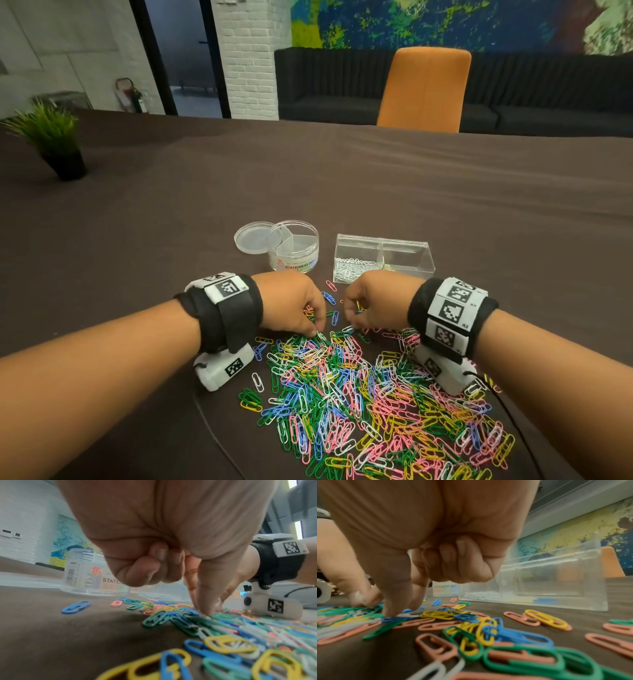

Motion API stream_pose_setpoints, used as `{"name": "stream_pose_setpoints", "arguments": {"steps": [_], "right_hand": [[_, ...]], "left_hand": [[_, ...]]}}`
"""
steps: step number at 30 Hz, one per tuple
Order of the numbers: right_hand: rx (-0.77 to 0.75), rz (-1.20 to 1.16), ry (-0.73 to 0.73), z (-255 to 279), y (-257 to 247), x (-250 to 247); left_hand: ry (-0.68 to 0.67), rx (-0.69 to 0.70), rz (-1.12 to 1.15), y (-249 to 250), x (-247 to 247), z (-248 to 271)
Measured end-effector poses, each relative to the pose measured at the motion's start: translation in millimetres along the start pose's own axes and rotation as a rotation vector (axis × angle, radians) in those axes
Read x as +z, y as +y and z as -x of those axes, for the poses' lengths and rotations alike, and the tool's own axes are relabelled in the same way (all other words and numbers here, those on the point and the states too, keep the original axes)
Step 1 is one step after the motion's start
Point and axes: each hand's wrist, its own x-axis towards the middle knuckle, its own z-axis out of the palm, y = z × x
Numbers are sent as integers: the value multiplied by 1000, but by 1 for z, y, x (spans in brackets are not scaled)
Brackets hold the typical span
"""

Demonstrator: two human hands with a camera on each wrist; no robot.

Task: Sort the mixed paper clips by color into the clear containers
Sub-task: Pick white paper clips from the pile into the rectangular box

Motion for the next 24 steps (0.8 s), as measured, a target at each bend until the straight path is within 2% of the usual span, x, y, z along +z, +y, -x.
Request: {"name": "stream_pose_setpoints", "arguments": {"steps": [3,7,12,15,17,20,24], "right_hand": [[-3,9,-16,-2,-2,1],[-59,31,-33,-5,-1,6],[22,-259,55,-3,12,-4],[79,-533,73,-4,20,-17],[107,-701,55,-5,26,-22],[96,-755,-15,-1,30,-26],[47,-809,-59,7,32,-27]], "left_hand": [[32,17,77,-2,0,0],[84,9,381,-5,-8,1],[31,-78,644,-13,-18,5],[85,-197,749,-15,-24,-5],[129,-275,914,-11,-29,-15],[109,-285,1013,-5,-36,-27],[107,-308,964,1,-35,-39]]}}
